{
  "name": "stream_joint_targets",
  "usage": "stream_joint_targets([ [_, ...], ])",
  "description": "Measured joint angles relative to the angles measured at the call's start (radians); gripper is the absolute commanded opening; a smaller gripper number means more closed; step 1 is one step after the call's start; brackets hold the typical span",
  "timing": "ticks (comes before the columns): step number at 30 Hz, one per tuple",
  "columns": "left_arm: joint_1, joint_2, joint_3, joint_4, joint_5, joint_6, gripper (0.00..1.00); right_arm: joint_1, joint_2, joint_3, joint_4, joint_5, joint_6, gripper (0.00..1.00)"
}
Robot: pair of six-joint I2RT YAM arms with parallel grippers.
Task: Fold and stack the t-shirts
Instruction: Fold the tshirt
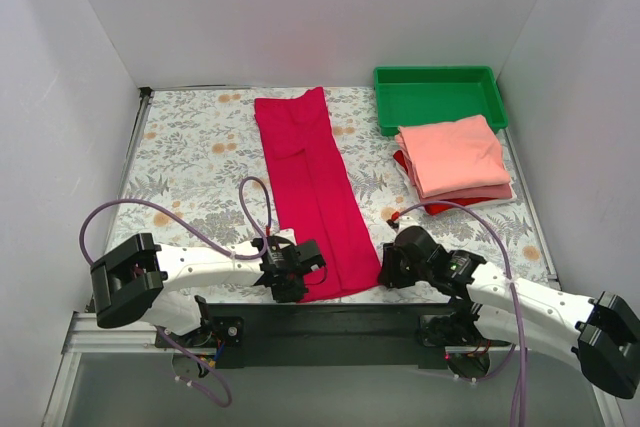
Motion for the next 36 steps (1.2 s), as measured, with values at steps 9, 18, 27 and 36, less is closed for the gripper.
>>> stream_joint_targets([
  [9, 0.004, -0.011, -0.007, 0.005, 0.002, -0.002, 0.00, -0.002, 0.004, -0.024, 0.044, -0.071, 0.007, 0.01],
  [18, 0.003, -0.157, -0.114, -0.006, -0.003, -0.005, 0.00, 0.155, -0.216, -0.202, 0.164, -0.149, 0.174, 0.01],
  [27, 0.003, -0.230, -0.122, -0.050, -0.040, -0.004, 0.00, 0.224, -0.138, -0.147, 0.165, -0.095, 0.203, 0.01],
  [36, 0.058, -0.182, 0.020, -0.048, -0.122, -0.003, 0.00, 0.207, -0.126, 0.049, 0.102, 0.100, 0.127, 0.01],
])
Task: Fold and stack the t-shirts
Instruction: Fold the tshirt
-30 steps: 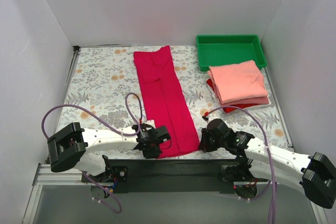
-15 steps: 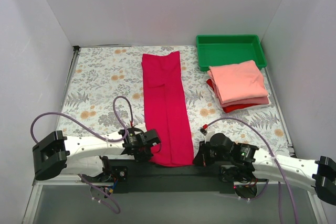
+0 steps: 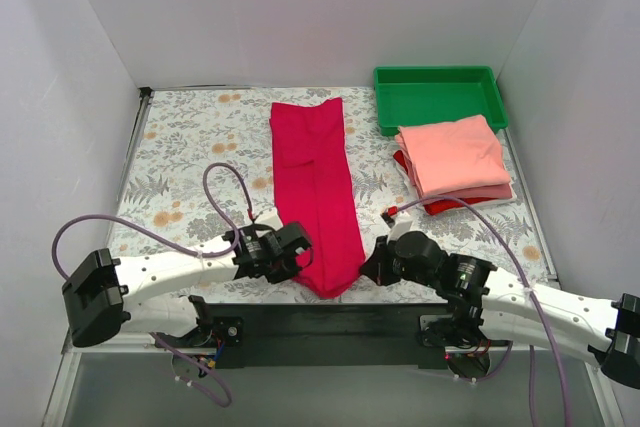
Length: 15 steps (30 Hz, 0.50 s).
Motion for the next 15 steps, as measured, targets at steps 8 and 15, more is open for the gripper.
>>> stream_joint_targets([
  [8, 0.195, 0.037, 0.089, 0.074, -0.005, 0.049, 0.00, -0.141, 0.179, 0.179, -0.002, 0.044, -0.133, 0.01],
  [15, 0.323, 0.112, 0.181, 0.141, 0.002, 0.140, 0.00, -0.310, 0.361, 0.323, 0.049, -0.060, -0.256, 0.01],
])
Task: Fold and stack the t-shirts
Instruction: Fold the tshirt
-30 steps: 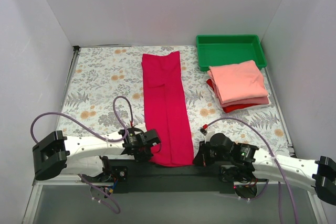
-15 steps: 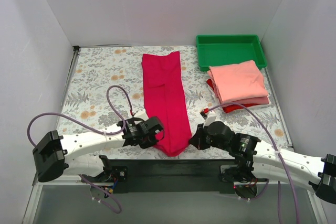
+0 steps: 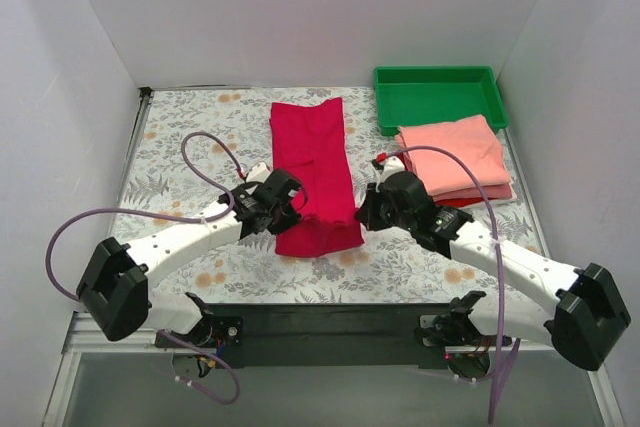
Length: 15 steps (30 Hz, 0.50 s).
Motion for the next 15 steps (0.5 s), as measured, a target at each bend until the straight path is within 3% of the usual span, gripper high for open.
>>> stream_joint_targets([
  [15, 0.254, 0.273, 0.196, 0.101, 0.042, 0.174, 0.00, -0.167, 0.385, 0.324, 0.052, -0.164, -0.144, 0.01],
])
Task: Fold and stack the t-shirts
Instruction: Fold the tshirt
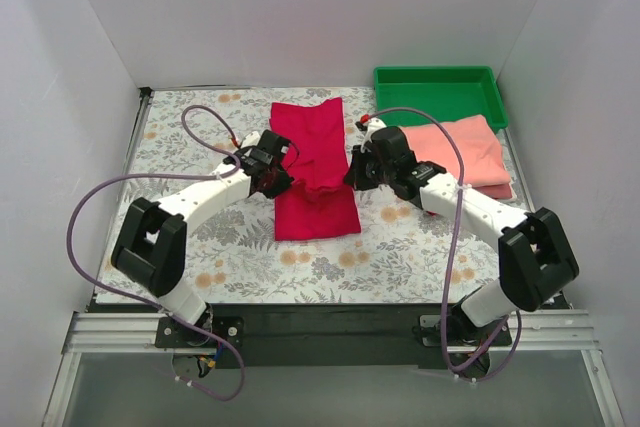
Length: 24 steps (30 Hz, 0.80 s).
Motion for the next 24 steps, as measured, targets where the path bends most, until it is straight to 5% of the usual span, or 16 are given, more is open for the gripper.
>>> stream_joint_targets([
  [17, 0.116, 0.235, 0.143, 0.038, 0.072, 0.101, 0.04, -0.079, 0.311, 0.225, -0.001, -0.036, -0.052, 0.01],
  [19, 0.121, 0.251, 0.156, 0.042, 0.076, 0.111, 0.11, -0.082, 0.330, 0.240, -0.002, -0.039, -0.052, 0.02],
  [24, 0.126, 0.264, 0.159, 0.044, 0.073, 0.126, 0.62, -0.093, 0.379, 0.285, -0.001, -0.045, -0.050, 0.27],
])
